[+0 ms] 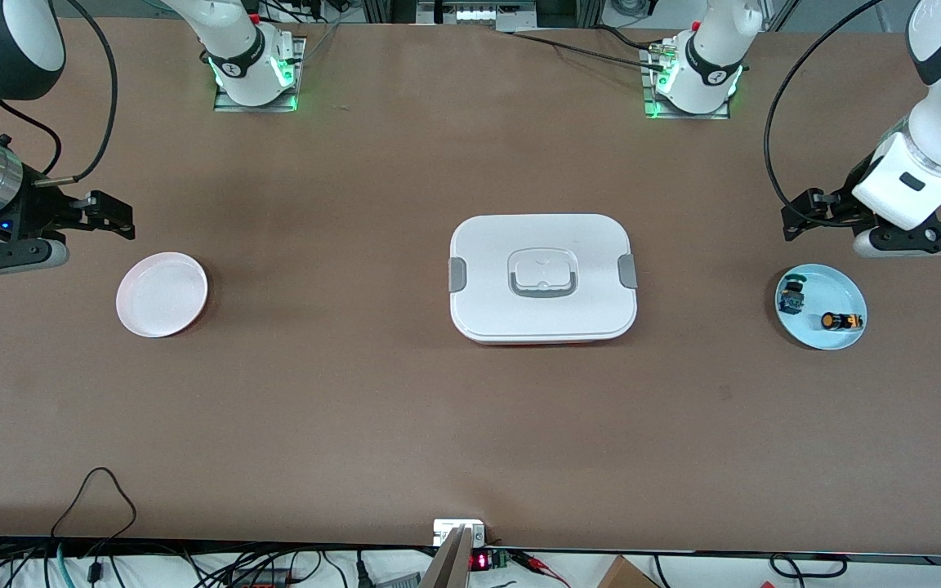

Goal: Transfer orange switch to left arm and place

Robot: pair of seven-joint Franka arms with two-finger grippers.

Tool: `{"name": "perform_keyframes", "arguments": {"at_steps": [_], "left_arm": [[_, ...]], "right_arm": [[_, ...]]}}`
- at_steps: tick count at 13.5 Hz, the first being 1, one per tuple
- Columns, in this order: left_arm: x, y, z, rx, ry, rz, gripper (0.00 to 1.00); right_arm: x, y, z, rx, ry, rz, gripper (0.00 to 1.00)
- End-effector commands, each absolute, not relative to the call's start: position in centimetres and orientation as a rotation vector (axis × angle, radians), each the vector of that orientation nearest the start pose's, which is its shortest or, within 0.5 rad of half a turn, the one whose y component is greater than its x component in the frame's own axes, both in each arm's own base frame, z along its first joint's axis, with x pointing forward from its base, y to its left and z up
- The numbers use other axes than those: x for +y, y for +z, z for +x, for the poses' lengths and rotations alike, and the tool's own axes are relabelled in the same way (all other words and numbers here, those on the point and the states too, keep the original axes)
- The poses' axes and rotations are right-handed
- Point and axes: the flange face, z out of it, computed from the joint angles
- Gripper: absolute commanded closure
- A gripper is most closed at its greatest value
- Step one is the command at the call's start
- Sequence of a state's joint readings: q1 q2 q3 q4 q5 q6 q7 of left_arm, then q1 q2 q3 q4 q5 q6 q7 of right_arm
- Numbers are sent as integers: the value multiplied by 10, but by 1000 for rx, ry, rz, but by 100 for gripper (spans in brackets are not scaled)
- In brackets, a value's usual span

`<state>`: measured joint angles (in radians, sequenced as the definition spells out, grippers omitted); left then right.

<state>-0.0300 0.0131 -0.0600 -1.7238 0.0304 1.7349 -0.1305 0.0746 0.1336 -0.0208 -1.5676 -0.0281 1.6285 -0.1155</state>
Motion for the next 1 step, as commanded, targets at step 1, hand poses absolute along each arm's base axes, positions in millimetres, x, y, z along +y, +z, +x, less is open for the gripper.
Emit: {"name": "perform_keyframes", "arguments": {"at_steps": [1], "left_arm": [[-54,563,572,-48,13,-3120,0]], "right_arm": [[32,561,596,-296,107,-3169,0]]}}
